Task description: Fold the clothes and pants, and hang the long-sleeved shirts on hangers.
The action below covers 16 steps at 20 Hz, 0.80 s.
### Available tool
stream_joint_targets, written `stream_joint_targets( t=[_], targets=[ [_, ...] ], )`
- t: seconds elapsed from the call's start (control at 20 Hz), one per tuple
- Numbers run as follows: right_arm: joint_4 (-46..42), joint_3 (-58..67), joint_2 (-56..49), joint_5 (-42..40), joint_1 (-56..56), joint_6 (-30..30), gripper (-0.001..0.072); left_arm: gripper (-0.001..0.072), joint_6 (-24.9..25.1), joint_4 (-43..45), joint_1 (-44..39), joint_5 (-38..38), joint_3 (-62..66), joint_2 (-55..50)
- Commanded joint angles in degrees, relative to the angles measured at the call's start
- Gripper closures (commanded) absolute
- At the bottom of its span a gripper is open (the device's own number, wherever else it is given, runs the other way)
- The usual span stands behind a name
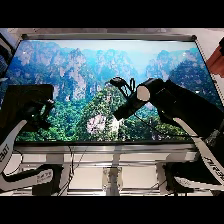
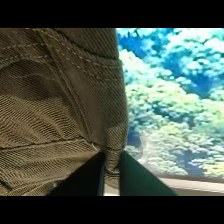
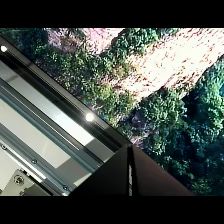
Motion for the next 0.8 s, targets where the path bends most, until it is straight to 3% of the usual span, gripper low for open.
stream_joint_targets(
  t=[0.0, 0.15, 0.35, 0.5, 0.6, 0.75],
  targets=[
    [-0.09, 0.02, -0.02, 0.17, 0.0, 0.0, 0.0692, 0.067, 0.04, -0.2, 0.11, -0.5, 0.11, -0.28],
    [-1.51, 0.07, 0.02, 0.04, 0.0, -0.13, 0.0692, 0.0672, 0.74, -0.42, -2.62, -1.07, 3.61, 6.38],
    [-5.16, 2.03, 2.43, 1.27, -0.02, -4.72, 0.0692, 0.0673, 16.44, -1.97, -9.4, -12.04, 20.24, 17.77],
    [-8.92, 6.36, 5.97, 2.58, -0.02, -8.85, 0.0692, 0.0674, 19.17, -15.76, -12.31, -17.25, 38.38, 20.79],
    [-9.09, 9.07, 8.35, 5.14, -0.02, -11.47, 0.0692, 0.0674, 21.9, -28.28, -14.32, -20.94, 51.01, 19.78],
    [-9.11, 10.62, 12.48, 10.36, -0.02, -13.46, 0.0676, 0.0674, 25.07, -39.8, -20.2, -28.72, 65.9, 15.61]
  ],
)
